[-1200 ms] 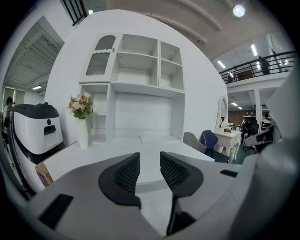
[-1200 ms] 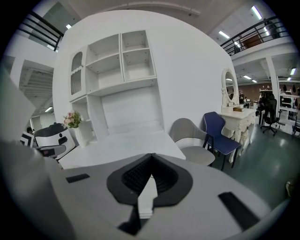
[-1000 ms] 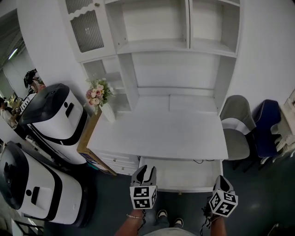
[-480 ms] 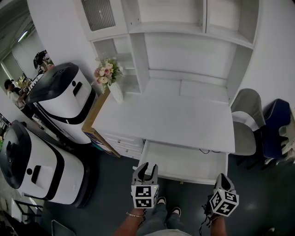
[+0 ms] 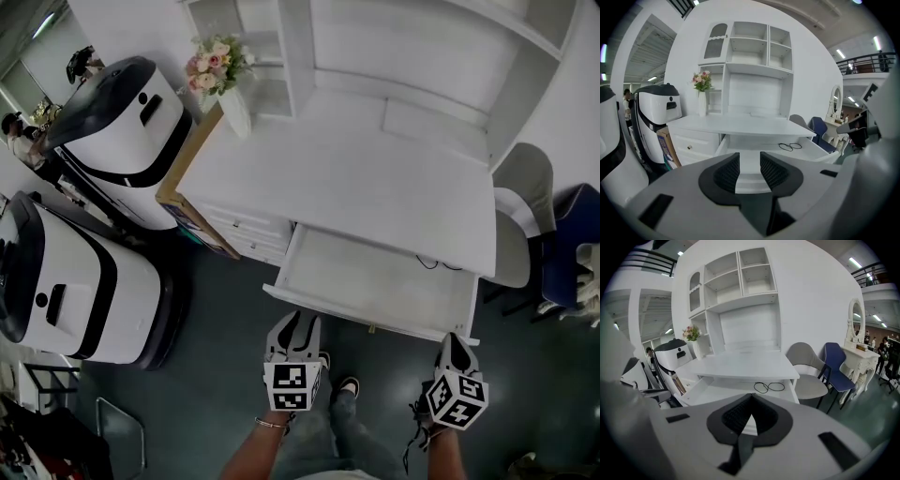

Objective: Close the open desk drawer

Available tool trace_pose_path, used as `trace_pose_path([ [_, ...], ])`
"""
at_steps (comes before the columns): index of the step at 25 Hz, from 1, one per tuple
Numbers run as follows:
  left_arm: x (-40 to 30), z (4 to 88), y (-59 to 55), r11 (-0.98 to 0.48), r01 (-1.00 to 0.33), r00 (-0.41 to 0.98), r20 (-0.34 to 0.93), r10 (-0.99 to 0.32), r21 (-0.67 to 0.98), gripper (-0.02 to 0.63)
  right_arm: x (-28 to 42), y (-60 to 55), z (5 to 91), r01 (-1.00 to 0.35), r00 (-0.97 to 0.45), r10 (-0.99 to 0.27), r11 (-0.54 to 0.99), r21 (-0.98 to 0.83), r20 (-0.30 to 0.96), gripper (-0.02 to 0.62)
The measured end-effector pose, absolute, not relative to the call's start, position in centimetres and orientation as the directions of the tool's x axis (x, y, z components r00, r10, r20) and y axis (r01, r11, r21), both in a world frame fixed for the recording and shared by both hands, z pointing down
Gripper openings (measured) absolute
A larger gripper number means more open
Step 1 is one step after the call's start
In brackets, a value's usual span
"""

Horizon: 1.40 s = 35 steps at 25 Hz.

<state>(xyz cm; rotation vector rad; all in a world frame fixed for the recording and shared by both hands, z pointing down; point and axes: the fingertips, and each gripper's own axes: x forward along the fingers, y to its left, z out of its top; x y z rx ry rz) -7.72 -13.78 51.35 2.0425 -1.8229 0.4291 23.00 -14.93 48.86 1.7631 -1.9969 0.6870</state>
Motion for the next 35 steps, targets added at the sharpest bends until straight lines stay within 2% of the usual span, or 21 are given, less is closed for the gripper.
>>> trace_pose_path([
  [9,-7.7,56.1,-12.6,-0.098,-0.991,0.129,0.49,-0.862,0.09,0.147,23.6,-14.3,51.9,-0.991,-0.125,-0.764,0.124,-0.047,0.633,0.006],
  [23,-8.6,61.7,-14.2,-0.157,-0.988,0.134,0.537,-0.833,0.002,0.147,24.1,-14.6,54.6,-0.993,-0.083,-0.744,0.119,0.01,0.663,0.006],
  [35,-9.1,64.7,-15.4,-0.155,-0.988,0.137,0.557,-0.819,0.015,0.147,23.5,-14.5,56.9,-0.994,-0.076,-0.715,0.109,0.003,0.695,0.006],
])
